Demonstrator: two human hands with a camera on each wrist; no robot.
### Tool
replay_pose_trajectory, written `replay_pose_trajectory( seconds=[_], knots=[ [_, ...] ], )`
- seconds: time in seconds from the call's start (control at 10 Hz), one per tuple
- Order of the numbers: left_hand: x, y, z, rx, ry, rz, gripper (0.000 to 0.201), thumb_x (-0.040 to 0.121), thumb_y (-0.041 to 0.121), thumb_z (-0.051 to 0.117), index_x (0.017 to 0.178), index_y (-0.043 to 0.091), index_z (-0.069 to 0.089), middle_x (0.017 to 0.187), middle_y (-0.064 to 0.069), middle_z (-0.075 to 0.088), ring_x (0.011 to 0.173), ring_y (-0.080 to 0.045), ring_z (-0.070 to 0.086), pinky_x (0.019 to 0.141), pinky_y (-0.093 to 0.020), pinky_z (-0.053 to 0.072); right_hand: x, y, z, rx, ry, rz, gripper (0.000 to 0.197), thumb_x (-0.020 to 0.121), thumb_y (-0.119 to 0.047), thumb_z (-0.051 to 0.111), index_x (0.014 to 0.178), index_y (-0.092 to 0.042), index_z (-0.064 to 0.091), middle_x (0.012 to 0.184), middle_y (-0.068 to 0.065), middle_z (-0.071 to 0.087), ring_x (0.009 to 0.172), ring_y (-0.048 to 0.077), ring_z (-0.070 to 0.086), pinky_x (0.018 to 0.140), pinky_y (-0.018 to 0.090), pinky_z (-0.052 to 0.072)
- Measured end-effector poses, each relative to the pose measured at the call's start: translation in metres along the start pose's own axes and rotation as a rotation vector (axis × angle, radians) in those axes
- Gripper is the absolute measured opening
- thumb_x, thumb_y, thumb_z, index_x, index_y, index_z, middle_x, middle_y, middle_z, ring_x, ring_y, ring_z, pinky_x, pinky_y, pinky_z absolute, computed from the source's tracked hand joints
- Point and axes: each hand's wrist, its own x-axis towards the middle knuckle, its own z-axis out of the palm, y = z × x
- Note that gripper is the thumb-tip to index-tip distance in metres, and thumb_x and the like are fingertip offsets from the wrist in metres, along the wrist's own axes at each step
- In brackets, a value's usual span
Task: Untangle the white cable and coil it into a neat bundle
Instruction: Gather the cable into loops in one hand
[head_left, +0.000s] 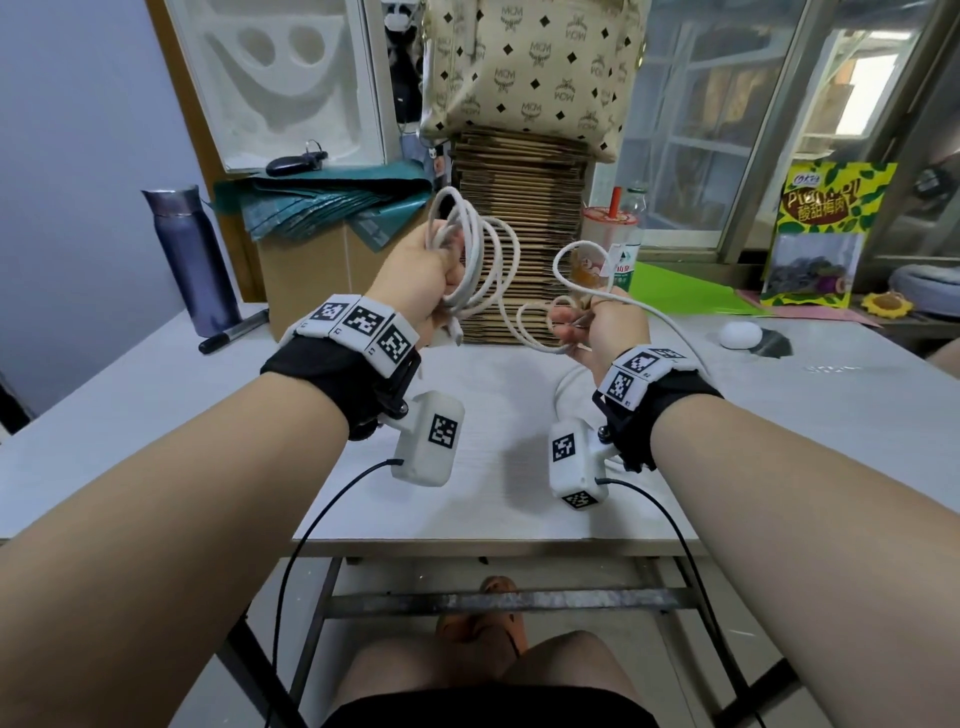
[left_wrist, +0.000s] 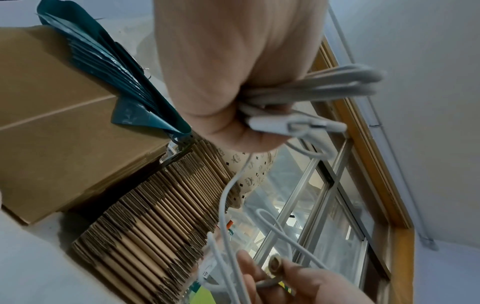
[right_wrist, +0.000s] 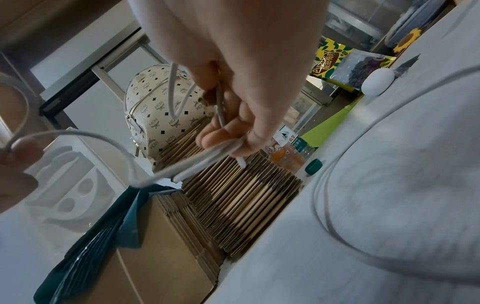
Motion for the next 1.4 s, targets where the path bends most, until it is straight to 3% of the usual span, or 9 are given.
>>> replay_pose_trajectory(
  seconds=[0.2, 0.3, 0.4, 0.7, 0.9, 1.0, 1.1, 1.3, 1.4],
  knots=[
    [0.005, -0.006, -0.002, -0.072, 0.267, -0.022, 0.031, 0.097, 0.008, 0.031, 0.079, 0.022, 0.051, 0.071, -0.003, 0.047, 0.058, -0.014, 0.044, 0.058, -0.027, 0.042, -0.008, 0.001, 0.009, -0.237, -0.010, -0.059, 0.033, 0.095, -0.003, 0.029, 0.067, -0.015, 0.042, 0.050, 0.001, 0.060, 0.037, 0.009, 0.044, 0.045, 0.019, 0.033],
    [0.008, -0.007, -0.007, -0.051, 0.383, -0.012, 0.033, 0.098, 0.008, 0.031, 0.074, 0.023, 0.048, 0.064, -0.002, 0.044, 0.054, -0.015, 0.043, 0.059, -0.029, 0.045, -0.004, 0.010, 0.011, -0.297, 0.011, -0.155, 0.036, 0.086, 0.012, 0.039, 0.075, -0.021, 0.044, 0.080, 0.004, 0.057, 0.072, 0.017, 0.056, 0.064, 0.030, 0.048],
    [0.010, -0.006, -0.010, -0.047, 0.428, -0.009, 0.034, 0.096, 0.006, 0.029, 0.072, 0.024, 0.047, 0.064, -0.002, 0.042, 0.054, -0.015, 0.043, 0.059, -0.028, 0.045, -0.007, 0.012, 0.011, -0.426, 0.025, -0.229, 0.040, 0.081, 0.013, 0.042, 0.074, -0.026, 0.044, 0.074, -0.004, 0.049, 0.071, 0.017, 0.049, 0.069, 0.035, 0.048],
    [0.012, -0.005, -0.014, 0.031, 0.498, 0.067, 0.035, 0.092, 0.003, 0.029, 0.070, 0.024, 0.046, 0.074, -0.002, 0.044, 0.056, -0.015, 0.042, 0.054, -0.029, 0.042, -0.009, 0.012, 0.013, -0.730, -0.086, -0.182, 0.041, 0.078, 0.011, 0.043, 0.076, -0.029, 0.050, 0.077, 0.011, 0.052, 0.069, 0.024, 0.049, 0.060, 0.034, 0.041],
    [0.009, -0.007, -0.011, 0.089, 0.415, 0.037, 0.034, 0.096, 0.010, 0.031, 0.074, 0.027, 0.050, 0.071, 0.000, 0.046, 0.056, -0.017, 0.048, 0.061, -0.035, 0.051, -0.013, 0.004, 0.011, -0.718, 0.028, -0.162, 0.038, 0.087, 0.004, 0.041, 0.110, -0.024, 0.053, 0.077, -0.001, 0.047, 0.072, 0.022, 0.049, 0.063, 0.030, 0.042],
    [0.007, -0.007, -0.007, 0.114, 0.367, 0.019, 0.032, 0.097, 0.014, 0.032, 0.075, 0.027, 0.051, 0.073, -0.002, 0.048, 0.065, -0.021, 0.050, 0.069, -0.038, 0.051, -0.016, -0.001, 0.013, -0.762, -0.053, -0.002, 0.022, 0.091, -0.005, 0.046, 0.104, -0.022, 0.052, 0.069, -0.008, 0.057, 0.074, 0.023, 0.049, 0.068, 0.032, 0.046],
    [0.005, -0.008, -0.004, 0.135, 0.322, 0.003, 0.030, 0.098, 0.016, 0.034, 0.076, 0.024, 0.052, 0.068, -0.003, 0.046, 0.061, -0.019, 0.046, 0.069, -0.038, 0.047, -0.017, 0.004, 0.011, -0.729, -0.156, 0.079, 0.025, 0.083, -0.008, 0.059, 0.074, -0.027, 0.046, 0.087, -0.005, 0.060, 0.082, 0.018, 0.057, 0.077, 0.023, 0.054],
    [-0.005, -0.011, 0.001, 0.373, 0.104, -0.020, 0.021, 0.099, 0.015, 0.036, 0.092, 0.016, 0.056, 0.067, -0.004, 0.059, 0.052, -0.019, 0.050, 0.055, -0.027, 0.043, -0.019, 0.007, 0.023, -0.626, -0.180, 0.214, 0.015, 0.090, 0.003, 0.051, 0.077, -0.005, 0.055, 0.083, 0.009, 0.063, 0.072, 0.015, 0.062, 0.061, 0.018, 0.050],
    [-0.003, -0.016, 0.000, 0.450, 0.045, -0.004, 0.022, 0.100, 0.017, 0.036, 0.094, 0.015, 0.057, 0.070, -0.003, 0.065, 0.047, -0.018, 0.049, 0.050, -0.025, 0.041, -0.022, 0.006, 0.026, -0.574, -0.164, 0.261, 0.027, 0.091, 0.009, 0.045, 0.067, -0.001, 0.050, 0.058, 0.011, 0.059, 0.052, 0.016, 0.058, 0.050, 0.017, 0.047]
  ],
)
